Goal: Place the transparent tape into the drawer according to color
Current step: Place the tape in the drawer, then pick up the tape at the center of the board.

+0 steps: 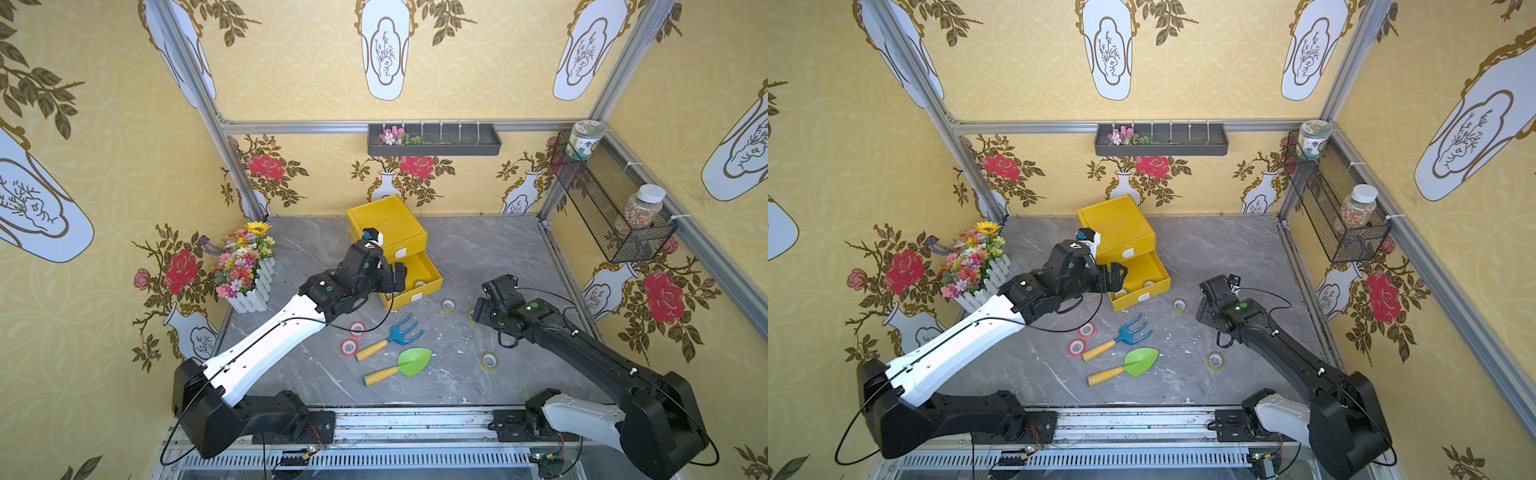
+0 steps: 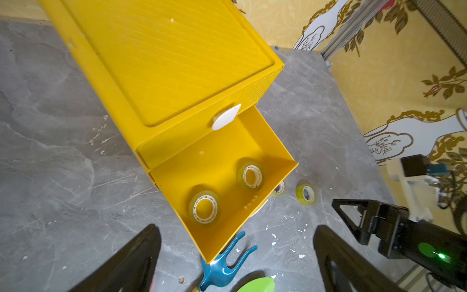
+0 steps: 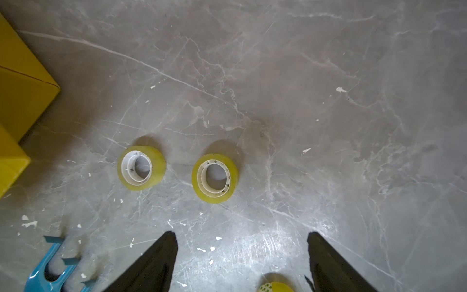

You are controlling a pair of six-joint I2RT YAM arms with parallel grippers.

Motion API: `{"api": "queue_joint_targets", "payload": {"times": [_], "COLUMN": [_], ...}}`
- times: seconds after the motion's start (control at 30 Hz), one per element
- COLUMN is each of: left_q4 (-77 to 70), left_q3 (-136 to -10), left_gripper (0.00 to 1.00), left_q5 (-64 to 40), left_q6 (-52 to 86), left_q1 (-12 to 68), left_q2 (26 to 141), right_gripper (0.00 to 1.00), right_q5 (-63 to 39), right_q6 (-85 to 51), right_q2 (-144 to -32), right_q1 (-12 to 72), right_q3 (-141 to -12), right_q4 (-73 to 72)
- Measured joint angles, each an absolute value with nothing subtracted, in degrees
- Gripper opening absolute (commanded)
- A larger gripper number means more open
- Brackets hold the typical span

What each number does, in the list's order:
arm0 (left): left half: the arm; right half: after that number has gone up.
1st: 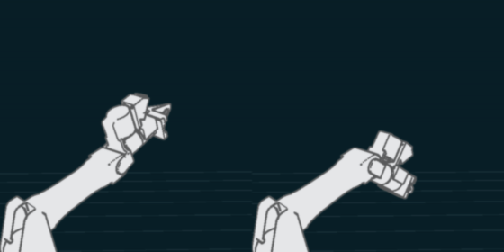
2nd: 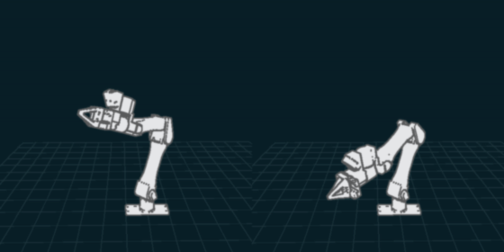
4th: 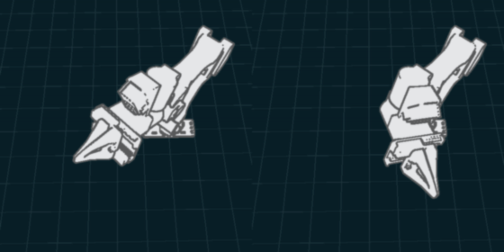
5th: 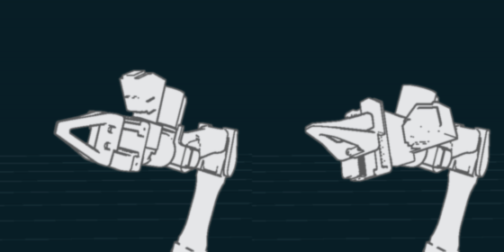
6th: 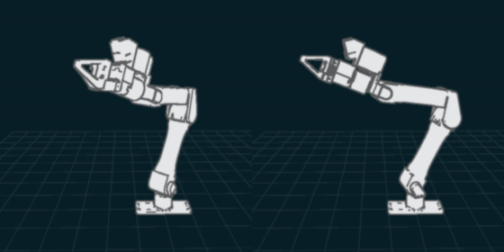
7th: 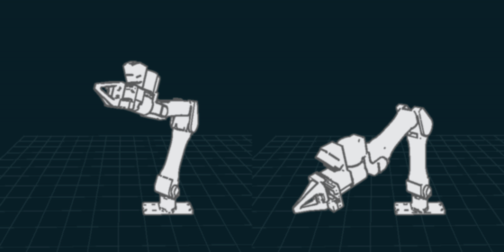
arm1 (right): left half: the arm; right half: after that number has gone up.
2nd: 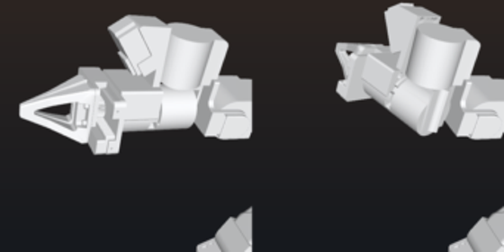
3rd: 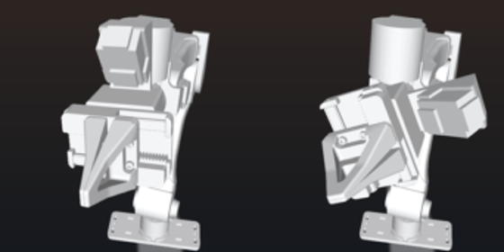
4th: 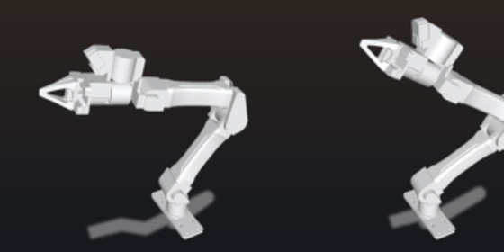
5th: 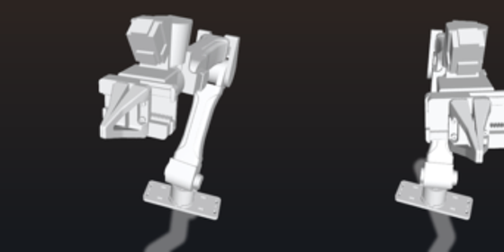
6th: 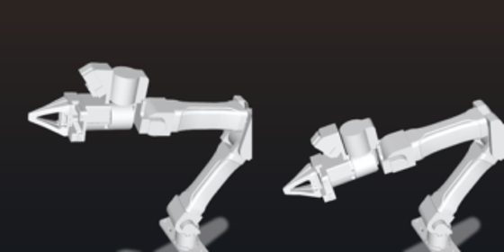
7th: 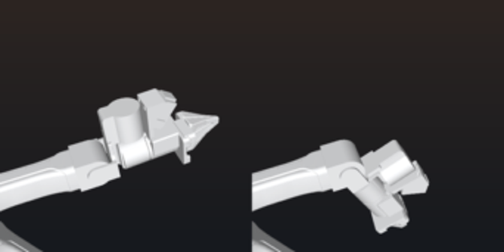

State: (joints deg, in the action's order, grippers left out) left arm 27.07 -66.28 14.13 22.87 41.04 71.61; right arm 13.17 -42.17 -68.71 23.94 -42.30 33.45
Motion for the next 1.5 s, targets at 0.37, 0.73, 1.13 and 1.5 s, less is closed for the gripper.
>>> {"api": "queue_joint_targets", "payload": {"times": [0.37, 0.73, 1.13, 1.5], "left_q4": [24.3, 23.2, 22.4, 22.4], "left_q3": [-53.7, -51.8, -51.5, -51.5], "left_gripper": [1.0, 1.0, 1.0, 1.0], "left_q5": [13.2, 14.9, 15.6, 15.7], "left_q6": [27.5, 30.0, 30.0, 30.0], "left_q1": [37.6, 37.1, 37.1, 37.1], "left_q2": [62.1, 60.0, 60.8, 61.2], "right_gripper": [0.82, 0.75, 0.58, 0.44], "right_q5": [11.7, 10.6, 12.1, 10.6], "right_q6": [-41.4, -40.4, -39.6, -39.2], "right_q2": [-79.2, -87.2, -91.6, -90.6], "right_q1": [23.9, 23.9, 23.3, 23.2], "right_q3": [-43.8, -45.6, -45.5, -45.5], "right_q4": [27.7, 23.8, 20.6, 19.9]}}
